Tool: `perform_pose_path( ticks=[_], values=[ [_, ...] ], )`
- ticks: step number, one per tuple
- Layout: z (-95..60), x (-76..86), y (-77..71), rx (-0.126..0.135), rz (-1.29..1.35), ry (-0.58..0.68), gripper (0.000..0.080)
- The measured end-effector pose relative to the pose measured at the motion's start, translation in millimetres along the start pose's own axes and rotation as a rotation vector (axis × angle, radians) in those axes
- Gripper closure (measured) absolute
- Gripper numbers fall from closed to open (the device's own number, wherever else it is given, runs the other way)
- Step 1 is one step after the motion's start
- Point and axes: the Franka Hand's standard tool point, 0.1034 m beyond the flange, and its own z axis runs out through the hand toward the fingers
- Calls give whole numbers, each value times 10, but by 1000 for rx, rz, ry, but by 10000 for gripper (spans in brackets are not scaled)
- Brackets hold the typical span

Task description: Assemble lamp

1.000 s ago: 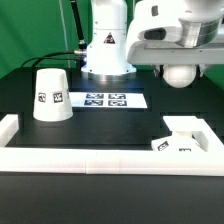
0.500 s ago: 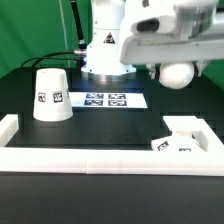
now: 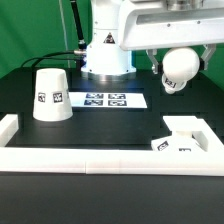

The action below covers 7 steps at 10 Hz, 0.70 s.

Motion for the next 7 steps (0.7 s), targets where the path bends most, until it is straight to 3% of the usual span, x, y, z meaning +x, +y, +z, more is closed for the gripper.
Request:
perform_pose_path(
  ticks=[2, 5, 7],
  values=[
    [-29, 83, 131, -6, -33, 118, 220],
    [-167, 246, 119, -12, -37, 279, 220],
    [-135, 265, 154, -24, -39, 418, 220]
  ],
)
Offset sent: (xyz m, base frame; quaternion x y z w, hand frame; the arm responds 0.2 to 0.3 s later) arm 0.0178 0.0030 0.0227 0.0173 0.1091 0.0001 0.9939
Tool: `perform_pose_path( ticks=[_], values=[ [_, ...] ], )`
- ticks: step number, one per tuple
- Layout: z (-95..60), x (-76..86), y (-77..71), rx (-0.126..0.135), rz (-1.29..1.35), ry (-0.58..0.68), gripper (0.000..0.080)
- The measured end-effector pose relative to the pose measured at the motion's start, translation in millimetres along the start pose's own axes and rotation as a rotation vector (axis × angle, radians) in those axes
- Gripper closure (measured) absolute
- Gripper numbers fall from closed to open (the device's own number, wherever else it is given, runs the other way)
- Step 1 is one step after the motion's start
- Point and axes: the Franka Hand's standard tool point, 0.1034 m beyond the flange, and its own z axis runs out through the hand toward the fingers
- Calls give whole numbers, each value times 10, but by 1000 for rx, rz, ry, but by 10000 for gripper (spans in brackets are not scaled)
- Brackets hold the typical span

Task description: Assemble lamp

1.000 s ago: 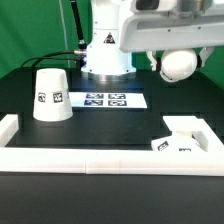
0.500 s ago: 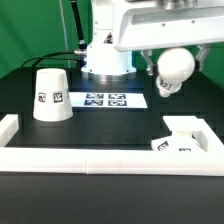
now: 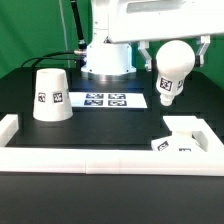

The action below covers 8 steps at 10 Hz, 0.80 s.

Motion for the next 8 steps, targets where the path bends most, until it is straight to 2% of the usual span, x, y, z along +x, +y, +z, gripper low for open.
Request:
perform_pose_path(
  ticks=[2, 3, 5, 8],
  values=[
    [-14, 22, 19, -9, -3, 109, 220],
    [-89, 117, 10, -9, -4, 150, 220],
    [-159, 231, 8, -7, -7, 156, 220],
    [-132, 203, 9, -7, -7, 148, 220]
  ],
)
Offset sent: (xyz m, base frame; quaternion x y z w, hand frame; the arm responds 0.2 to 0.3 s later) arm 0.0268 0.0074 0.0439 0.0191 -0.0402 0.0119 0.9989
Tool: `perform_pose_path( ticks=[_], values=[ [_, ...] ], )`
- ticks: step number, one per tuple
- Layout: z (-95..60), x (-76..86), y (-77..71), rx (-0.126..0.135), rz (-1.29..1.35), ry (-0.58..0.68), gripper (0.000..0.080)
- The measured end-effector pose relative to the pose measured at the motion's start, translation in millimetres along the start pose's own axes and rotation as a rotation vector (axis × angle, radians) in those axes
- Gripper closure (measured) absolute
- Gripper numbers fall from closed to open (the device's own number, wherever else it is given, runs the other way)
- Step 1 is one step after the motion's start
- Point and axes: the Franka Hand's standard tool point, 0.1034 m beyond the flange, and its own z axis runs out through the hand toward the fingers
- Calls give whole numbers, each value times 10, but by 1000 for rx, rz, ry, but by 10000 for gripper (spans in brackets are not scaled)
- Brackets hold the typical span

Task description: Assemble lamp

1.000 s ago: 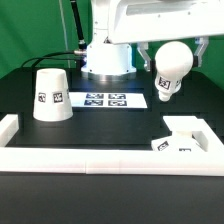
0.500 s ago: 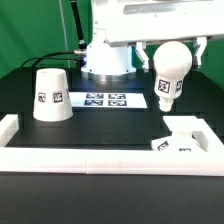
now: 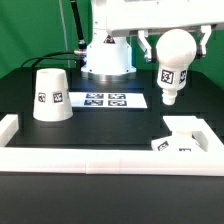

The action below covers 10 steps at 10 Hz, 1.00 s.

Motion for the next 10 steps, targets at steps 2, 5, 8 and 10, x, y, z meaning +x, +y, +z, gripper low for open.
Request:
perform_pose_path(
  ticks=[2, 5, 8, 10],
  values=[
    [0, 93, -54, 7, -5, 4, 220],
    [141, 87, -50, 7, -9, -2, 220],
    [278, 17, -153, 13, -9, 12, 220],
    [271, 23, -154, 11, -9, 38, 220]
  ],
)
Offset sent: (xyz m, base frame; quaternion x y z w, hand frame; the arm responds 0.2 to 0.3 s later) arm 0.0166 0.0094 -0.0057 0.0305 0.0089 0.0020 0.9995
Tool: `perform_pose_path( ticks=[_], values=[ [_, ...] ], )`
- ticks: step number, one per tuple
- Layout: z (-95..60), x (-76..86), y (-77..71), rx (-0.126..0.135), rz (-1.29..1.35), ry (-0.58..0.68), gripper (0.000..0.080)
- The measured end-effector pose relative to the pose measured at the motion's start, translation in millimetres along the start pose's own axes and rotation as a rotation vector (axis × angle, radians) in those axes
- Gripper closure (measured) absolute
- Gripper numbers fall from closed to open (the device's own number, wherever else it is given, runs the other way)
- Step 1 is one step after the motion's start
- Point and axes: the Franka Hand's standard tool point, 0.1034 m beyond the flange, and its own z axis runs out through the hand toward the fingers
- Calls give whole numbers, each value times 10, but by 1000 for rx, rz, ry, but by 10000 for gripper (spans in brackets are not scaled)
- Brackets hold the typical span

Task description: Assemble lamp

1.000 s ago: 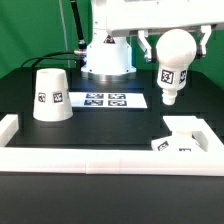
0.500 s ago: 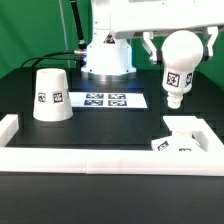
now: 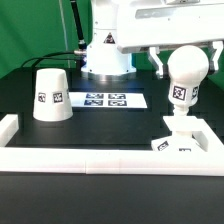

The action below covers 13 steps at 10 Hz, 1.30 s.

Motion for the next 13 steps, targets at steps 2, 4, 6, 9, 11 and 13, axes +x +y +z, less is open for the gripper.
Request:
perform_pose_path(
  ticks=[2, 4, 6, 9, 11, 13],
  values=[
    [-26, -21, -62, 5, -8, -2, 220],
    [-3, -20, -42, 1, -15, 34, 220],
    [17, -43, -30, 0, -18, 30, 220],
    [43, -72, -42, 0, -20, 24, 220],
    [90, -119, -43, 0, -20, 18, 220],
    [135, -147, -40, -1, -20, 28, 220]
  ],
)
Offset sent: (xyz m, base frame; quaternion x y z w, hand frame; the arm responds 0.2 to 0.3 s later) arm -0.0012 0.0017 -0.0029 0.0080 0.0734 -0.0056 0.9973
